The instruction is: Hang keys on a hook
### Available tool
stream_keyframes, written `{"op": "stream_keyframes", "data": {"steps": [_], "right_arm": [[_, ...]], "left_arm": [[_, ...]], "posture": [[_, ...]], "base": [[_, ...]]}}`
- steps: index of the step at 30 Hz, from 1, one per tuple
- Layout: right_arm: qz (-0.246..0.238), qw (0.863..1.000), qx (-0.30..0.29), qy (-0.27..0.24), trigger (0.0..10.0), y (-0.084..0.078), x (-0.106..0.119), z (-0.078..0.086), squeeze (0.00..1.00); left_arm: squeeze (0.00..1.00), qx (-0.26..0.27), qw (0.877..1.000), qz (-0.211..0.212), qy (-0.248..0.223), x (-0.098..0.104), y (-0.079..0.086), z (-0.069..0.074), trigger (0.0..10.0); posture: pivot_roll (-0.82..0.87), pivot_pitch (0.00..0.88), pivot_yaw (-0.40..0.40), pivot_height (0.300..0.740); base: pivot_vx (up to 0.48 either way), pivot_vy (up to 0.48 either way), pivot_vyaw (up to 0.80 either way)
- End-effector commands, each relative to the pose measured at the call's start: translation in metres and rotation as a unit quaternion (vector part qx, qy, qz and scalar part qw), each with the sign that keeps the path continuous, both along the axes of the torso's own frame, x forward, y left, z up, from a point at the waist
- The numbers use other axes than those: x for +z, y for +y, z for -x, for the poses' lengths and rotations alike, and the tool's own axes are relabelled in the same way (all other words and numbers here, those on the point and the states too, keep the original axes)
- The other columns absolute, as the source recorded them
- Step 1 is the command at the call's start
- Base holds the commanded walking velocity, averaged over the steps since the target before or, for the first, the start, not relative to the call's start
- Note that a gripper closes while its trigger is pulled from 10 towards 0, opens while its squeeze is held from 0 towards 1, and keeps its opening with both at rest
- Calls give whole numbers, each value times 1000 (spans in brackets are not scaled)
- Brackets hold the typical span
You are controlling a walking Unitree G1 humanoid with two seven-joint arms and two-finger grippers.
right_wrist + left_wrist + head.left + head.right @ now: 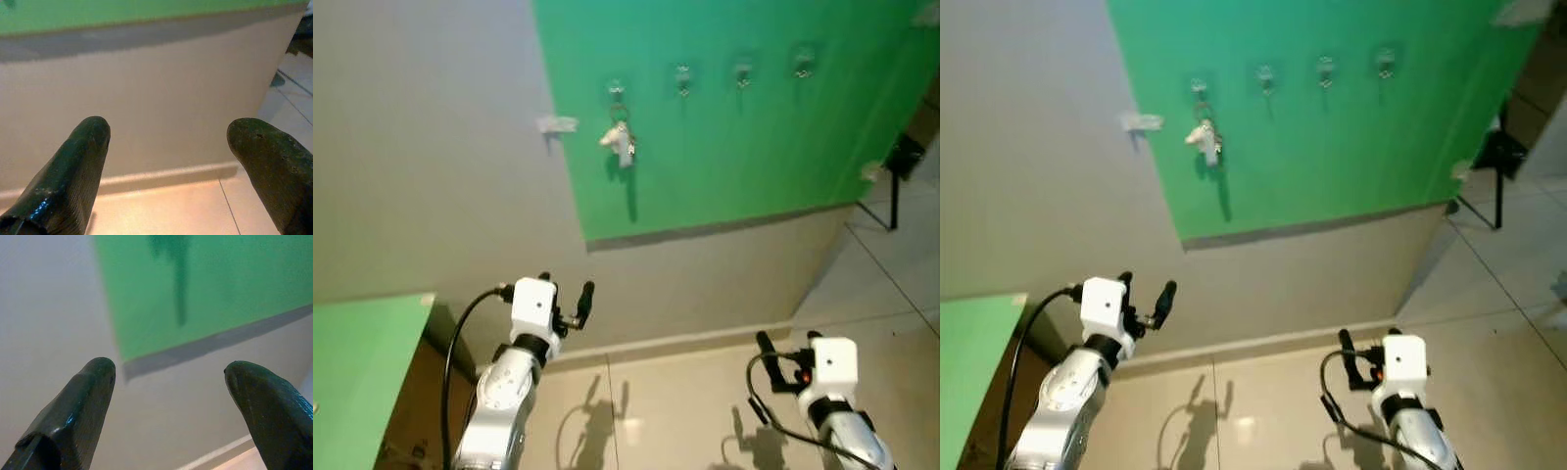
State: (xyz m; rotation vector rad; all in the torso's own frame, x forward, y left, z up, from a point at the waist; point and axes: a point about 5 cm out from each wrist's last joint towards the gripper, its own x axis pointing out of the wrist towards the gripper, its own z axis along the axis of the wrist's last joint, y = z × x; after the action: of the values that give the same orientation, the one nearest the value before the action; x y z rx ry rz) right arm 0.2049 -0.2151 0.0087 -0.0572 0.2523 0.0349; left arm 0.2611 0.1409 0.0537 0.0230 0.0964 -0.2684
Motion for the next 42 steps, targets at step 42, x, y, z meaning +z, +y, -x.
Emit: {"op": "stream_keyframes", "data": {"steps": [42], "right_arm": [[-17, 997, 57, -43, 10000, 35, 29, -74, 0]], "left_arm": [[0, 12, 1000, 15, 3, -6, -20, -15, 10000]], "posture": [[-170, 0, 106, 740]], "base": [[0, 167, 296]]}}
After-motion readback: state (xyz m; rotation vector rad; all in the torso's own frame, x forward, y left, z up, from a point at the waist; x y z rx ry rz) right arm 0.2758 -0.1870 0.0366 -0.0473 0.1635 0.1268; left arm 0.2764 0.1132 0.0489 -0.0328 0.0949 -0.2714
